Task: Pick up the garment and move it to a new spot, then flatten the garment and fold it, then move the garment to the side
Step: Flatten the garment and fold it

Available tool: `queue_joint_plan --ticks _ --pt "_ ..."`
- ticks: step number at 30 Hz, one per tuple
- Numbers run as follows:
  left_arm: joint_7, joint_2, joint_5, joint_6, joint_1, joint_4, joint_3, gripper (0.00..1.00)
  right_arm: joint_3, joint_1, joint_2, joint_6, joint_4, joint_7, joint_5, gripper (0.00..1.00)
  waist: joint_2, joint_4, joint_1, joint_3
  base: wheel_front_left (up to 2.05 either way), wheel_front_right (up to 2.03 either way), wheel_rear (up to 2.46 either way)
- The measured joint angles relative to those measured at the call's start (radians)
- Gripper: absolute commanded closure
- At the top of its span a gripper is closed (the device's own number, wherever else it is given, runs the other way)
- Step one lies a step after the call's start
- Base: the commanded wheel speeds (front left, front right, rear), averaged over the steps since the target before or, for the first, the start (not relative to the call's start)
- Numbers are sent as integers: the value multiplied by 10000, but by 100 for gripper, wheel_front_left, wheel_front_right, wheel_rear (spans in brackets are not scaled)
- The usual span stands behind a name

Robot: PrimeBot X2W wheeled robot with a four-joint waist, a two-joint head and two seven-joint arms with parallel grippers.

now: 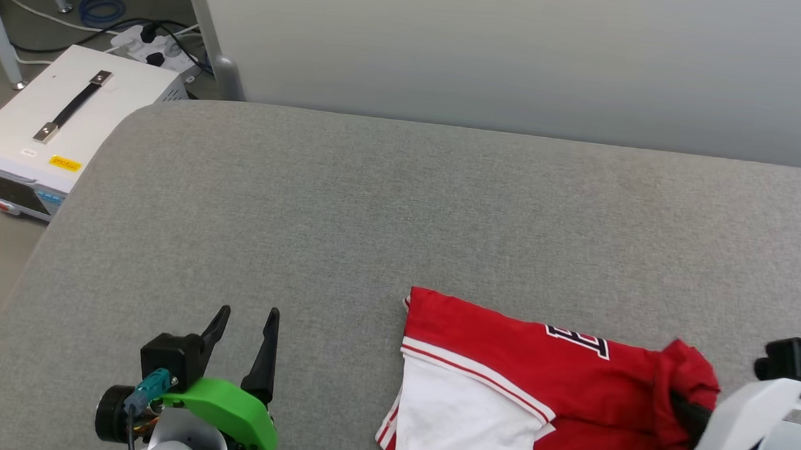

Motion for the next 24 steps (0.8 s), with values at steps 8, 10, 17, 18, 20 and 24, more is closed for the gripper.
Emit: queue_joint_plan --ticks 8,10,17,18,20,24 --pt "-75 -84 -15 -69 12 136 -12 0 836 -219 658 0 -236 362 800 100 0 293 0 -87 0 0 0" --pt "-75 -84 -17 -75 34 173 -2 0 1175 -331 652 0 36 86 1465 100 0 346 0 -115 0 0 0" --pt "-77 -82 -27 -77 55 203 10 0 2938 -886 665 -2 1325 -1187 2863 100 0 523 0 -163 0 0 0" --pt "-79 -82 -48 -77 55 205 13 0 3170 -1010 677 -2 1567 -1396 2991 100 0 545 0 -160 0 0 0" --pt "-79 -79 -50 -77 54 201 12 0 3515 -1268 685 -2 2002 -1806 3047 100 0 579 0 -148 0 0 0" --pt "-81 -77 -61 -75 53 199 12 0 3962 -1919 685 -2 3035 -2571 3158 100 0 669 0 -104 0 0 0"
